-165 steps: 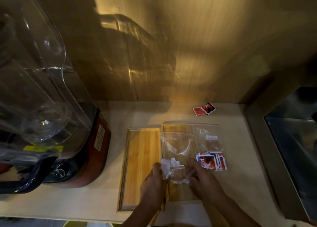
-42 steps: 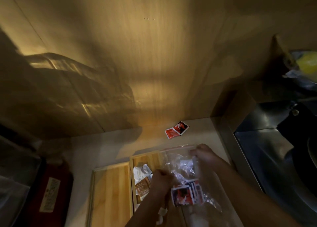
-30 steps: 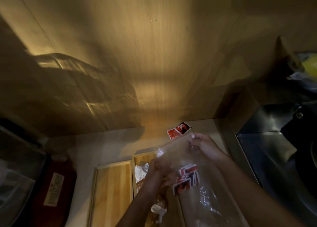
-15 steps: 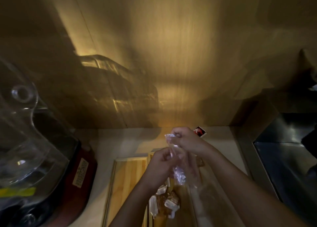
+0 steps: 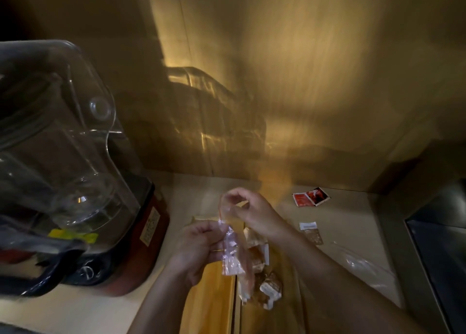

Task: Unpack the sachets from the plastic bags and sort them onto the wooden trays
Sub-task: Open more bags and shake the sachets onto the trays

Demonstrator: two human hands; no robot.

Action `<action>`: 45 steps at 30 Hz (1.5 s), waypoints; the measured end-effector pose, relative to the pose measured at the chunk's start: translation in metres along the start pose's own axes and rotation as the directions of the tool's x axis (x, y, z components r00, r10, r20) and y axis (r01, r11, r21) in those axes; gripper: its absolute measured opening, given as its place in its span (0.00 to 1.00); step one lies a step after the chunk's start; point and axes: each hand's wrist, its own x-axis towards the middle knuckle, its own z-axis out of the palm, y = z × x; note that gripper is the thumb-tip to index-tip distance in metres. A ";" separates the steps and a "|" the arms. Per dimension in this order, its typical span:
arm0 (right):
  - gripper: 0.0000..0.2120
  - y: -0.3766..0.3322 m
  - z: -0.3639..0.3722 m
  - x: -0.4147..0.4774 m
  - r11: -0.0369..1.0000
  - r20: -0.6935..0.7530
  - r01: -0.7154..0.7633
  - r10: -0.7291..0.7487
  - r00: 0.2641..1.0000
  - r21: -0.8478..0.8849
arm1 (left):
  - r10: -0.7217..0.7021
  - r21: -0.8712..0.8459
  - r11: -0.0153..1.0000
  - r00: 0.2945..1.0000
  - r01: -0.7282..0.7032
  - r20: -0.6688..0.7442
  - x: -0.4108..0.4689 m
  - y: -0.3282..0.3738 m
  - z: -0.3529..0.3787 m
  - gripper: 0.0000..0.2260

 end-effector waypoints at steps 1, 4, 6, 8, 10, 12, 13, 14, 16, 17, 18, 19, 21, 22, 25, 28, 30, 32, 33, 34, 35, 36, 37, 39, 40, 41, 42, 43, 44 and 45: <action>0.10 0.002 0.005 -0.002 1.000 -0.006 0.001 -0.002 1.000 -0.030 | 0.008 -0.006 1.000 0.999 -0.009 -0.041 -0.002 -0.002 -0.003 0.07; 0.10 0.003 0.018 -0.008 0.999 -0.019 -0.016 0.017 1.000 0.039 | 0.050 0.015 0.999 0.985 -0.048 -0.167 -0.008 -0.008 -0.012 0.08; 0.06 0.002 0.026 -0.013 0.992 0.049 -0.039 0.034 0.998 0.117 | 0.092 0.015 0.996 0.968 -0.091 -0.233 -0.011 -0.011 -0.017 0.08; 0.04 0.000 0.032 -0.020 0.989 0.122 -0.049 0.032 0.992 0.139 | 0.122 -0.004 0.992 0.956 -0.127 -0.266 -0.013 -0.013 -0.021 0.08; 0.05 -0.003 0.037 -0.025 0.991 0.174 -0.049 0.026 0.984 0.128 | 0.136 -0.027 0.988 0.952 -0.149 -0.276 -0.015 -0.015 -0.026 0.09; 0.10 -0.006 0.040 -0.029 0.994 0.220 -0.040 0.017 0.975 0.103 | 0.132 -0.046 0.988 0.952 -0.150 -0.274 -0.016 -0.016 -0.030 0.10; 0.10 -0.007 0.041 -0.030 0.997 0.241 -0.036 0.017 0.970 0.075 | 0.126 -0.053 0.988 0.954 -0.145 -0.272 -0.016 -0.018 -0.031 0.11; 0.10 -0.008 0.042 -0.031 0.999 0.256 -0.030 0.019 0.966 0.040 | 0.117 -0.058 0.989 0.956 -0.137 -0.269 -0.016 -0.019 -0.032 0.11; 0.08 -0.009 0.045 -0.034 0.999 0.271 -0.019 0.026 0.962 -0.027 | 0.095 -0.065 0.991 0.961 -0.115 -0.258 -0.015 -0.022 -0.032 0.11; 0.07 -0.009 0.047 -0.035 0.998 0.267 -0.017 0.032 0.963 -0.057 | 0.085 -0.071 0.992 0.965 -0.106 -0.247 -0.015 -0.024 -0.032 0.11; 0.06 -0.008 0.048 -0.036 0.997 0.254 -0.016 0.037 0.967 -0.082 | 0.075 -0.079 0.992 0.970 -0.096 -0.231 -0.015 -0.025 -0.032 0.11; 0.05 -0.008 0.049 -0.036 0.993 0.238 -0.018 0.046 0.970 -0.115 | 0.067 -0.087 0.992 0.975 -0.087 -0.213 -0.015 -0.027 -0.032 0.11; 0.04 -0.009 0.051 -0.037 0.985 0.216 -0.032 0.069 0.974 -0.169 | 0.054 -0.084 0.994 0.982 -0.070 -0.181 -0.016 -0.029 -0.032 0.11; 0.03 -0.010 0.052 -0.038 0.982 0.212 -0.035 0.076 0.974 -0.188 | 0.053 -0.071 0.995 0.984 -0.066 -0.171 -0.016 -0.030 -0.032 0.11; 0.09 -0.013 0.054 -0.041 0.974 0.215 -0.042 0.091 0.972 -0.222 | 0.083 -0.021 0.996 0.980 -0.088 -0.184 -0.018 -0.033 -0.033 0.11; 0.11 -0.011 0.056 -0.042 0.980 0.214 -0.065 0.105 0.971 -0.186 | 0.115 -0.001 0.993 0.972 -0.118 -0.204 -0.017 -0.036 -0.033 0.11; 0.12 -0.011 0.057 -0.043 0.980 0.198 -0.075 0.112 0.974 -0.185 | 0.126 0.001 0.992 0.972 -0.128 -0.201 -0.018 -0.037 -0.033 0.11; 0.13 -0.011 0.057 -0.044 0.972 0.173 -0.070 0.110 0.979 -0.222 | 0.134 0.008 0.991 0.971 -0.135 -0.198 -0.018 -0.038 -0.032 0.10; 0.12 -0.011 0.057 -0.044 0.968 0.168 -0.071 0.114 0.979 -0.241 | 0.139 0.015 0.990 0.970 -0.139 -0.198 -0.018 -0.038 -0.033 0.10; 0.11 -0.012 0.057 -0.044 0.963 0.175 -0.075 0.123 0.977 -0.257 | 0.146 0.027 0.989 0.969 -0.143 -0.199 -0.018 -0.039 -0.033 0.10; 0.09 -0.012 0.058 -0.044 0.958 0.191 -0.084 0.140 0.971 -0.274 | 0.153 0.043 0.988 0.968 -0.148 -0.198 -0.018 -0.039 -0.033 0.10; 0.08 -0.012 0.057 -0.045 0.953 0.217 -0.099 0.165 0.962 -0.285 | 0.159 0.057 0.987 0.968 -0.150 -0.196 -0.018 -0.039 -0.033 0.09; 0.07 -0.012 0.057 -0.045 0.953 0.248 -0.121 0.192 0.949 -0.277 | 0.163 0.064 0.986 0.967 -0.153 -0.194 -0.018 -0.040 -0.034 0.09; 0.06 -0.013 0.057 -0.047 0.957 0.311 -0.166 0.238 0.920 -0.239 | 0.166 0.059 0.986 0.965 -0.157 -0.202 -0.020 -0.040 -0.034 0.09; 0.06 -0.014 0.056 -0.048 0.956 0.338 -0.178 0.250 0.907 -0.232 | 0.168 0.062 0.985 0.963 -0.159 -0.212 -0.021 -0.040 -0.034 0.09; 0.07 -0.014 0.057 -0.049 0.956 0.358 -0.181 0.257 0.898 -0.230 | 0.173 0.076 0.984 0.959 -0.159 -0.223 -0.022 -0.040 -0.034 0.09; 0.08 -0.015 0.057 -0.049 0.957 0.372 -0.181 0.257 0.892 -0.227 | 0.176 0.106 0.982 0.957 -0.155 -0.230 -0.023 -0.040 -0.035 0.09; 0.09 -0.015 0.058 -0.049 0.958 0.371 -0.181 0.255 0.893 -0.223 | 0.174 0.146 0.979 0.958 -0.143 -0.228 -0.024 -0.040 -0.036 0.09; 0.09 -0.014 0.059 -0.050 0.959 0.356 -0.182 0.252 0.900 -0.219 | 0.164 0.193 0.973 0.963 -0.122 -0.214 -0.026 -0.040 -0.037 0.09; 0.10 -0.014 0.060 -0.050 0.960 0.335 -0.181 0.246 0.910 -0.213 | 0.141 0.242 0.966 0.972 -0.094 -0.186 -0.028 -0.040 -0.039 0.09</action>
